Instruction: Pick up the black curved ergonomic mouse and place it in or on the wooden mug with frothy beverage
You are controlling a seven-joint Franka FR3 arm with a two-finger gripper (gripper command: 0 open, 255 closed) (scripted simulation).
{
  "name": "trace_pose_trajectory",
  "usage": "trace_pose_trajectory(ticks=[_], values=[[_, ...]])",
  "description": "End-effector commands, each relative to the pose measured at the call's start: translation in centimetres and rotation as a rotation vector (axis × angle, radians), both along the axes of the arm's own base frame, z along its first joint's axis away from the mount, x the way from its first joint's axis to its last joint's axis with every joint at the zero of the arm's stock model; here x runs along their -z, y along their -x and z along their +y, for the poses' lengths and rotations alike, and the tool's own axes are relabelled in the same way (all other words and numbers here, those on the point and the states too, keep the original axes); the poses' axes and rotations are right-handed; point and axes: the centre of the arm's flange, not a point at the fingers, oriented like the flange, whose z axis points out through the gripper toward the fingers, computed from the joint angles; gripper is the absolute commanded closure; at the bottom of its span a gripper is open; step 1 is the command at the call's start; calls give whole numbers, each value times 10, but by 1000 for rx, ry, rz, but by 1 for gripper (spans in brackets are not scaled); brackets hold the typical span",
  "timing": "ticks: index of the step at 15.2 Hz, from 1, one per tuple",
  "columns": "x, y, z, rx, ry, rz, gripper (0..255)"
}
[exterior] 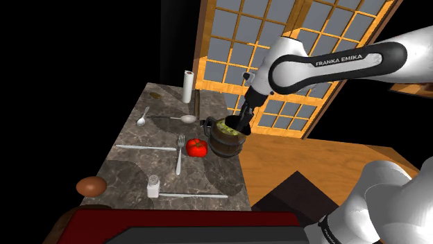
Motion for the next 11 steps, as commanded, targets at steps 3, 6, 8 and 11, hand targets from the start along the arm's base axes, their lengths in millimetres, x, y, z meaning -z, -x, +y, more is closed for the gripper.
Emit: trace_pose_trajectory(ticks=[3, 6, 8, 11], values=[[3, -51, -23, -1, 1, -1, 255], [4, -86, -41, -1, 1, -1, 255], [4, -109, -53, -1, 1, -1, 255], [15, -115, -56, -1, 1, -1, 255]])
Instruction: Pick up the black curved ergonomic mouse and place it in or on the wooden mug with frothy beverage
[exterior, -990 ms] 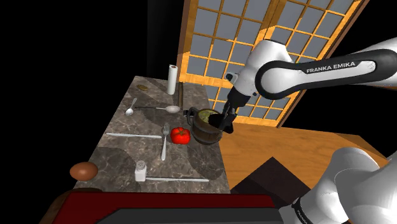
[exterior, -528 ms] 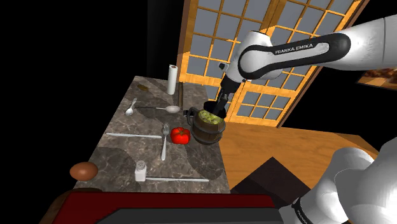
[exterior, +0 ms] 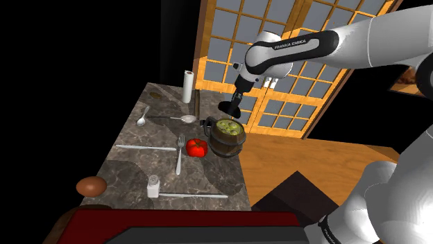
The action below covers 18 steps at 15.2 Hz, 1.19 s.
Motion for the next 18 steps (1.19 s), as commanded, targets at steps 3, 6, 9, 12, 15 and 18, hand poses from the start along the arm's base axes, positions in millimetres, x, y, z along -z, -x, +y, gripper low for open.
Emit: trace_pose_trajectory(ticks=[3, 6, 9, 12, 15, 18], values=[[20, -3, 0, -1, 0, -1, 255], [36, -3, 0, -1, 0, -1, 255], [51, -3, 0, -1, 0, -1, 255], [59, -3, 0, -1, 0, -1, 255], [59, -3, 0, -1, 0, -1, 255], [59, -3, 0, -1, 0, -1, 255]])
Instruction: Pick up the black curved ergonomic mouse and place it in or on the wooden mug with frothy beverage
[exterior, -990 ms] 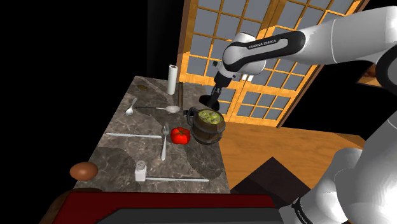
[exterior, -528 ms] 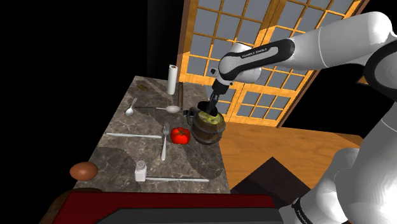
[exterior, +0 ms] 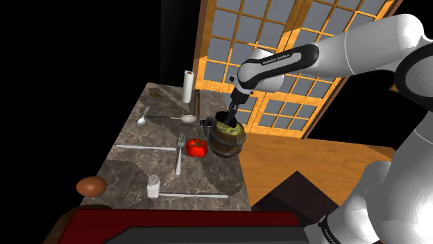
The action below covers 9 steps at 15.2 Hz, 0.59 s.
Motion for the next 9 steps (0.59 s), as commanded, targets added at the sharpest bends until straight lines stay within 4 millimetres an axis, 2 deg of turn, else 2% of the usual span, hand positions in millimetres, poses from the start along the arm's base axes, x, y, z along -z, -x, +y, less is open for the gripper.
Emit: trace_pose_trajectory(ticks=[1, 6, 9], values=[[0, 0, 0, 0, 0, 0, 0], [0, 0, 0, 0, 0, 0, 0], [-39, 4, -7, 0, 0, 0, 0]])
